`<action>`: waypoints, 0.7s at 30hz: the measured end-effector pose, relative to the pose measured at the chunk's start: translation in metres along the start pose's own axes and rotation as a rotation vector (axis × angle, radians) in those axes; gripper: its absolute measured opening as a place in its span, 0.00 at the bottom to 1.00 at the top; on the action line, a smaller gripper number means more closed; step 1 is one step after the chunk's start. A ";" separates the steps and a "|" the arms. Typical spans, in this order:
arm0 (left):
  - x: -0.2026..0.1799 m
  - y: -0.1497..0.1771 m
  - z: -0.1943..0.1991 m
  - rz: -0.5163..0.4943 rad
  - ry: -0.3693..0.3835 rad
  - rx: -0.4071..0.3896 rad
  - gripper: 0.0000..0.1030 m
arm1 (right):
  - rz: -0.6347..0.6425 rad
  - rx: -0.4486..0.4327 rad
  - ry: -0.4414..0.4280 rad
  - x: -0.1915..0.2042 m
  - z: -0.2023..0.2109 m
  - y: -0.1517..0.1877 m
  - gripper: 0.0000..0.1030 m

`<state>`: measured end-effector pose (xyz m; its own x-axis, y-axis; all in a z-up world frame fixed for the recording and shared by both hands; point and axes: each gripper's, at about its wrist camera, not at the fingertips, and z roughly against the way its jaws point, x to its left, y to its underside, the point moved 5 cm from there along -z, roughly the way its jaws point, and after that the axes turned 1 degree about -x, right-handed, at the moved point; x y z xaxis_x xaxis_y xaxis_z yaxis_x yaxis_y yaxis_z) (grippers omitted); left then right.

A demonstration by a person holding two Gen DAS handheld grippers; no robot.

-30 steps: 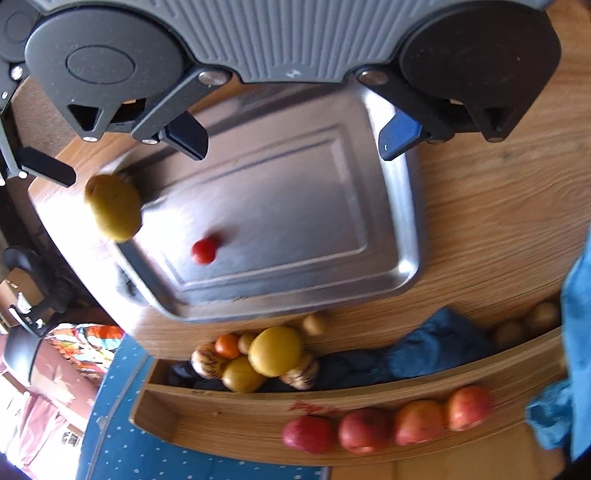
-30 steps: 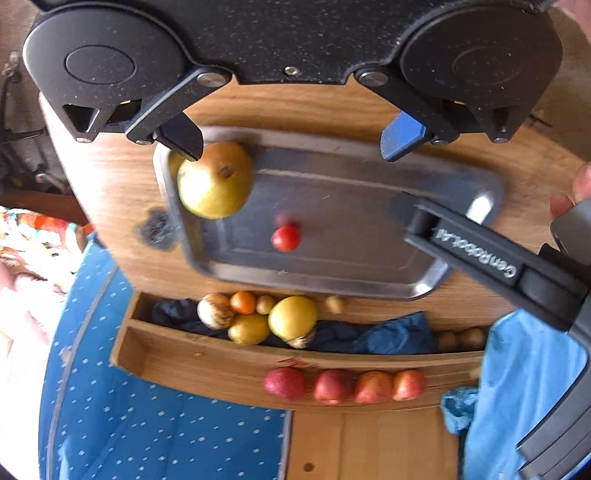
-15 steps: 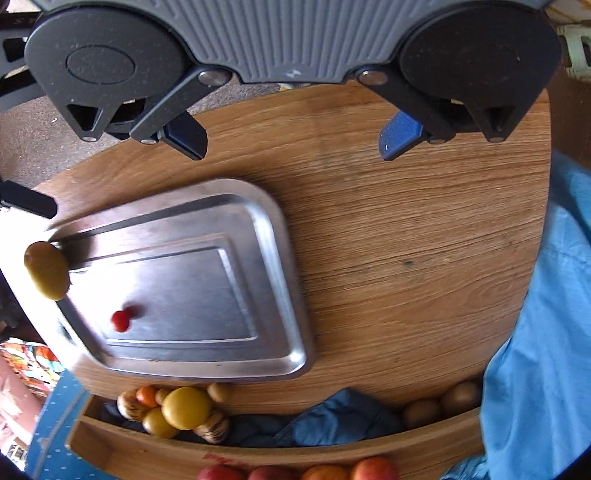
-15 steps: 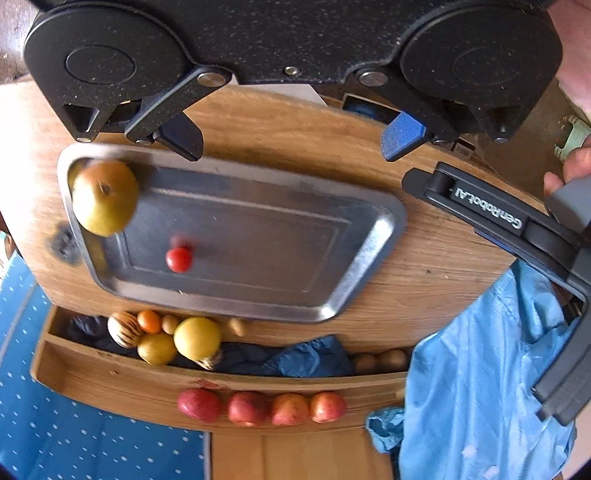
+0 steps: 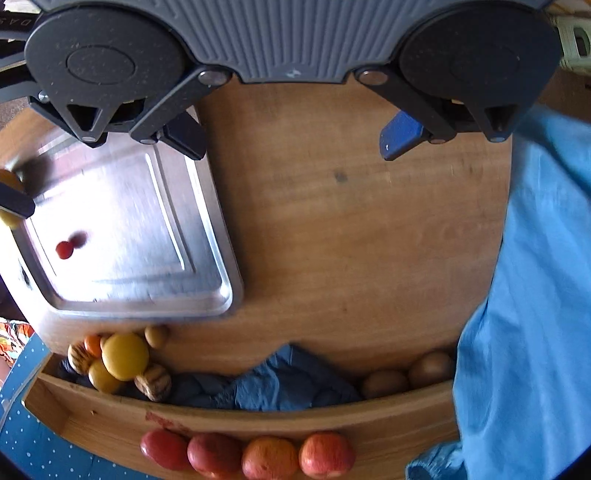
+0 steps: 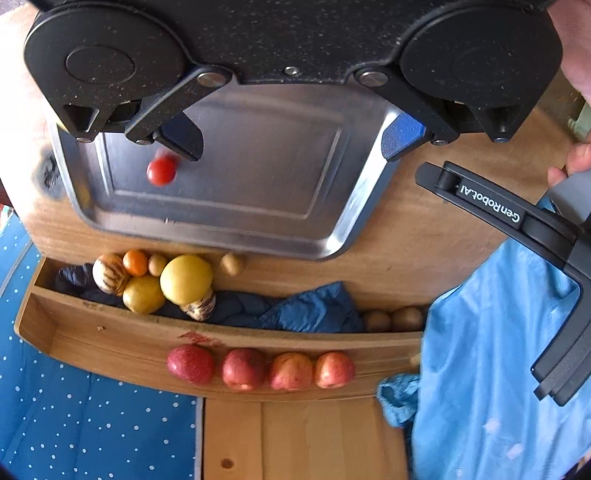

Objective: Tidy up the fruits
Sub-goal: 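Move both open tools back from the tray toward the fruit under the shelf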

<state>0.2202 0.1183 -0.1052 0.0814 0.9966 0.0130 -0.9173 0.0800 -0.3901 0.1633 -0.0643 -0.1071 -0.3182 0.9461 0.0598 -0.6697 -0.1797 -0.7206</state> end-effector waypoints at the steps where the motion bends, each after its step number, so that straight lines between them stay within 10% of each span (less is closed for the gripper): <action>1: 0.001 -0.006 -0.002 -0.006 0.004 -0.006 0.99 | -0.003 -0.002 0.018 -0.001 -0.005 -0.005 0.99; 21: -0.050 -0.127 -0.082 -0.226 0.246 -0.115 0.99 | -0.165 -0.039 0.415 -0.060 -0.051 -0.054 0.99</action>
<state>0.3650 0.0567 -0.1321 0.3819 0.9182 -0.1055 -0.8166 0.2817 -0.5037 0.2522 -0.0974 -0.1072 0.0921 0.9907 -0.1004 -0.6606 -0.0147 -0.7506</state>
